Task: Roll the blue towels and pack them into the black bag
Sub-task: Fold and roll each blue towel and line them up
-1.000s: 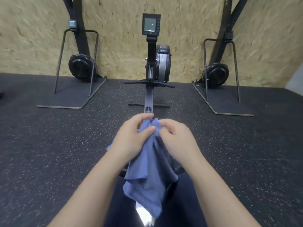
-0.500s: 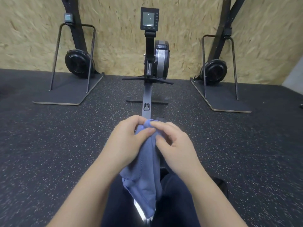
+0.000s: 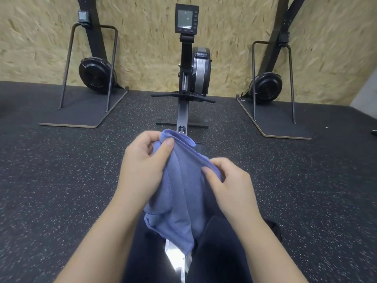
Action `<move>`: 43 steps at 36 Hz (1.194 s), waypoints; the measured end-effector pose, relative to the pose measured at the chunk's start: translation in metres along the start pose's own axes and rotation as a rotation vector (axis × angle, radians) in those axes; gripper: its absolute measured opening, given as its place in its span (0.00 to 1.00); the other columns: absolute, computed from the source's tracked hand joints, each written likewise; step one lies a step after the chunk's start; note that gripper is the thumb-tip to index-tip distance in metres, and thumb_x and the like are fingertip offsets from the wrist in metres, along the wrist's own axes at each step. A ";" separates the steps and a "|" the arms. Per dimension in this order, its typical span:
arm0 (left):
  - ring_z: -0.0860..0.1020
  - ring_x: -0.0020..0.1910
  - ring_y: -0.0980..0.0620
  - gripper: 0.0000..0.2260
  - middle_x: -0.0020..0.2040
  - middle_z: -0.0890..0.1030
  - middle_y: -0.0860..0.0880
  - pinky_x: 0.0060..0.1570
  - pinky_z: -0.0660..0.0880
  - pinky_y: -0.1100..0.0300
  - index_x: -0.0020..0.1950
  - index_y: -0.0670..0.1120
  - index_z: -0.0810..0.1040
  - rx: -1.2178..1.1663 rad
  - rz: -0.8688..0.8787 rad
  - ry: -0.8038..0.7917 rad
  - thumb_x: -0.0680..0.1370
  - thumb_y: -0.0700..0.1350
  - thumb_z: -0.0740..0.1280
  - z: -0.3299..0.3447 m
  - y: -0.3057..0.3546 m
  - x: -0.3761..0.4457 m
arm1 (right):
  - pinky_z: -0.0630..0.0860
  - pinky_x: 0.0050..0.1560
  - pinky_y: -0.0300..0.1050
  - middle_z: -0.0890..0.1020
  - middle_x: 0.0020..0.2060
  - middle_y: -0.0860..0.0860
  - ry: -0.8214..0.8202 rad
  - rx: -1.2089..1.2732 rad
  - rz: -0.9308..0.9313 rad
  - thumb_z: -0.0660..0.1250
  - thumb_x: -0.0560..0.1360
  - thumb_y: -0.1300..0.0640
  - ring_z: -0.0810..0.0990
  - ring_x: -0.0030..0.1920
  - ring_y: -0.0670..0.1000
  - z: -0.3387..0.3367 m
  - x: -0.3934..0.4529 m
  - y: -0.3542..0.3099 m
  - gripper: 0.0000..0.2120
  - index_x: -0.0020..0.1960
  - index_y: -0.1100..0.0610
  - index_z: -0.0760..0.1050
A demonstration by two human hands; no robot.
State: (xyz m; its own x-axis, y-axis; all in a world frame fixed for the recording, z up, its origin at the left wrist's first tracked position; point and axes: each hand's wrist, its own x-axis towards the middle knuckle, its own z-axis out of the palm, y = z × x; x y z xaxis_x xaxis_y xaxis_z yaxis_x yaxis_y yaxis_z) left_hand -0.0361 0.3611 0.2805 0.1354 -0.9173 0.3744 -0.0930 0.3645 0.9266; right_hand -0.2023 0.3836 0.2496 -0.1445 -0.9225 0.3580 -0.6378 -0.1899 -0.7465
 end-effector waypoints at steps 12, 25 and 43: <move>0.81 0.40 0.56 0.18 0.44 0.84 0.50 0.38 0.76 0.62 0.53 0.49 0.73 -0.237 -0.076 -0.149 0.67 0.34 0.66 0.004 0.007 -0.004 | 0.68 0.34 0.31 0.77 0.31 0.42 0.068 0.279 -0.048 0.67 0.76 0.54 0.73 0.32 0.40 0.004 -0.008 -0.040 0.08 0.38 0.51 0.74; 0.77 0.40 0.49 0.08 0.44 0.82 0.35 0.48 0.76 0.49 0.56 0.48 0.70 -0.106 -0.196 -0.232 0.80 0.37 0.61 0.025 0.000 -0.017 | 0.78 0.49 0.42 0.83 0.44 0.44 0.105 0.377 0.141 0.75 0.69 0.54 0.81 0.46 0.40 0.006 -0.004 -0.029 0.18 0.52 0.45 0.71; 0.66 0.37 0.46 0.08 0.39 0.73 0.40 0.40 0.63 0.50 0.48 0.51 0.66 -0.112 -0.221 -0.395 0.72 0.41 0.61 0.026 -0.011 -0.022 | 0.63 0.50 0.22 0.76 0.43 0.43 0.184 0.011 -0.247 0.65 0.73 0.59 0.73 0.47 0.40 0.013 -0.001 -0.011 0.06 0.48 0.56 0.79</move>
State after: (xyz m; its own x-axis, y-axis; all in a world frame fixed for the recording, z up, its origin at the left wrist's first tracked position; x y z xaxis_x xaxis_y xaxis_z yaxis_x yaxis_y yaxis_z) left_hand -0.0633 0.3733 0.2608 -0.2481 -0.9577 0.1459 0.0062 0.1490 0.9888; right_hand -0.1857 0.3823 0.2499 -0.1213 -0.7719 0.6241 -0.6628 -0.4051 -0.6298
